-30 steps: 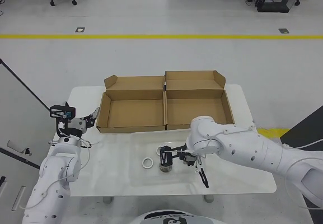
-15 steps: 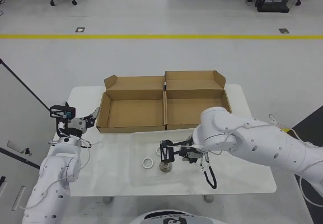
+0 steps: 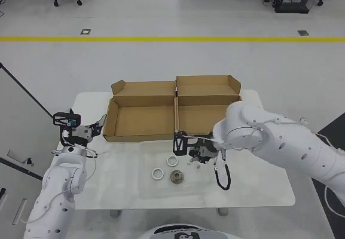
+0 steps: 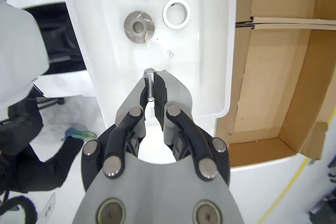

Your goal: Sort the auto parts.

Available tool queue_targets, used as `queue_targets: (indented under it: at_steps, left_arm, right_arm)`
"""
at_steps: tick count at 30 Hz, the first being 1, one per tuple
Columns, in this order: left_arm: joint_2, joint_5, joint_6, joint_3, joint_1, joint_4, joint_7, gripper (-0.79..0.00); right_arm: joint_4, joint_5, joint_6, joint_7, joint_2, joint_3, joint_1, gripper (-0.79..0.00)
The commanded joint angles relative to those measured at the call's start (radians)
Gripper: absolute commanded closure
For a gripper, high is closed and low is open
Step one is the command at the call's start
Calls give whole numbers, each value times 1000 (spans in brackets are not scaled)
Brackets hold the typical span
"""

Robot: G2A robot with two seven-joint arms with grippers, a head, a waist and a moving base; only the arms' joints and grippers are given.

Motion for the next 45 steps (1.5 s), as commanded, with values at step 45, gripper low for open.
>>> queue_targets:
  at_steps: [45]
  left_arm:
    - [0, 0, 0, 0, 0, 0, 0, -785]
  right_arm:
    - [131, 1003, -580, -512, 32, 183, -119, 0]
